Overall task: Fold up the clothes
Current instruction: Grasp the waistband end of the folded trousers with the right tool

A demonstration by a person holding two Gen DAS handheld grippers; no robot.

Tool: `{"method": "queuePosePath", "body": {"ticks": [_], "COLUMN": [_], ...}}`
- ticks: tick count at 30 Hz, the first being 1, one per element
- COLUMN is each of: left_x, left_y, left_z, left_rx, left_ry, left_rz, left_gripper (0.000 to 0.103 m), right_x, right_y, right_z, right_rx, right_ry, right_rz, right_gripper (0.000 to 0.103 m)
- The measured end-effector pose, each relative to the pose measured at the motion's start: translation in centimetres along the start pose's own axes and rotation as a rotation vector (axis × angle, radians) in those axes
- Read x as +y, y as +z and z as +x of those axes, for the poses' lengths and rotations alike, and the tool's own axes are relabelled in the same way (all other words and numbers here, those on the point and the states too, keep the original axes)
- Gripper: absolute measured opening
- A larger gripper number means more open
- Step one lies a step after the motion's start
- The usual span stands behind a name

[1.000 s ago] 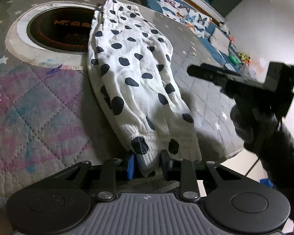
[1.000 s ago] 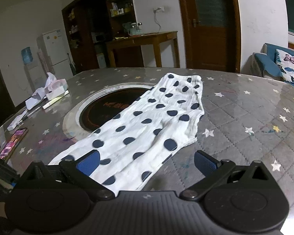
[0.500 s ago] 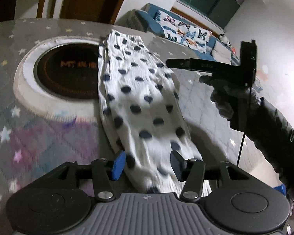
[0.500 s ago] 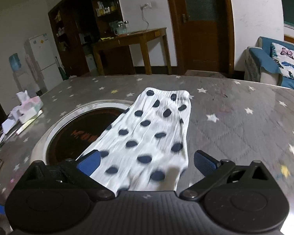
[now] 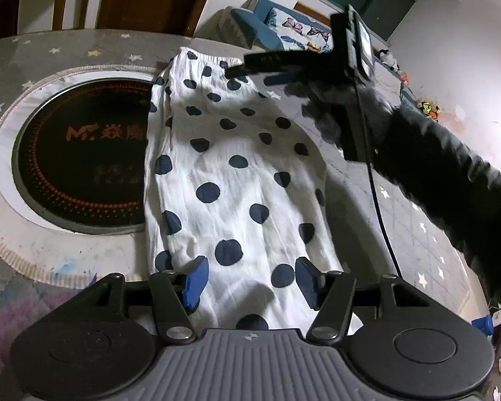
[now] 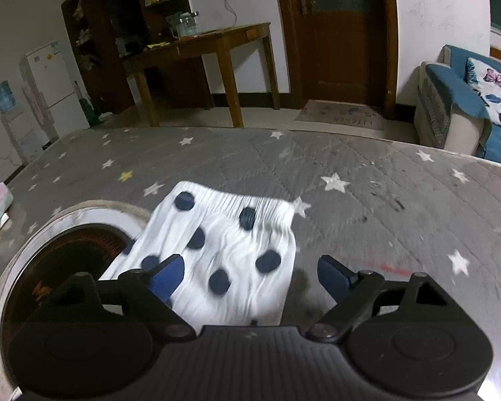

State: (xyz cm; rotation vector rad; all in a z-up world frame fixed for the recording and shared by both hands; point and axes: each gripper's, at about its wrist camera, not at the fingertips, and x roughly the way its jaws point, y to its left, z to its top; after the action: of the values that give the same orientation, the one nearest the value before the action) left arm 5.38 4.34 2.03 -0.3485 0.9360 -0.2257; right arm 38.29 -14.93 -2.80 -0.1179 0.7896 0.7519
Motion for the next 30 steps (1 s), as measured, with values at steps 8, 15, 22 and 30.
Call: {"method": "queuePosePath", "body": {"ticks": [8,15,22,30], "left_x": [0.5,0.7,0.6,0.8], "left_y": [0.1,0.2,0.2,0.5], "left_z": [0.6,0.7,0.7,0.2], "left_rx": [0.007,0.004,0.0,-0.014], "left_ry": [-0.006,-0.012,-0.007,0.003], "left_rz": [-0.017,-0.028,-0.029,-0.034], "left_gripper": [0.063,0.067,0.068,0.069], "right_x": [0.4,0.3,-0.1,-0.6], "right_y": [0.9,1.1,1.0,1.1], "right_z": [3.3,3.2,2.9,3.4], "right_rx": [-0.008,-0.011,-0.017,-0.039], "right_ry": [0.019,0.038,0.059,0.084], "right_rz": [-0.062,-0.083,-0.071,-0.056], "right_gripper": [0.076,0.03,0.019,0.044]}}
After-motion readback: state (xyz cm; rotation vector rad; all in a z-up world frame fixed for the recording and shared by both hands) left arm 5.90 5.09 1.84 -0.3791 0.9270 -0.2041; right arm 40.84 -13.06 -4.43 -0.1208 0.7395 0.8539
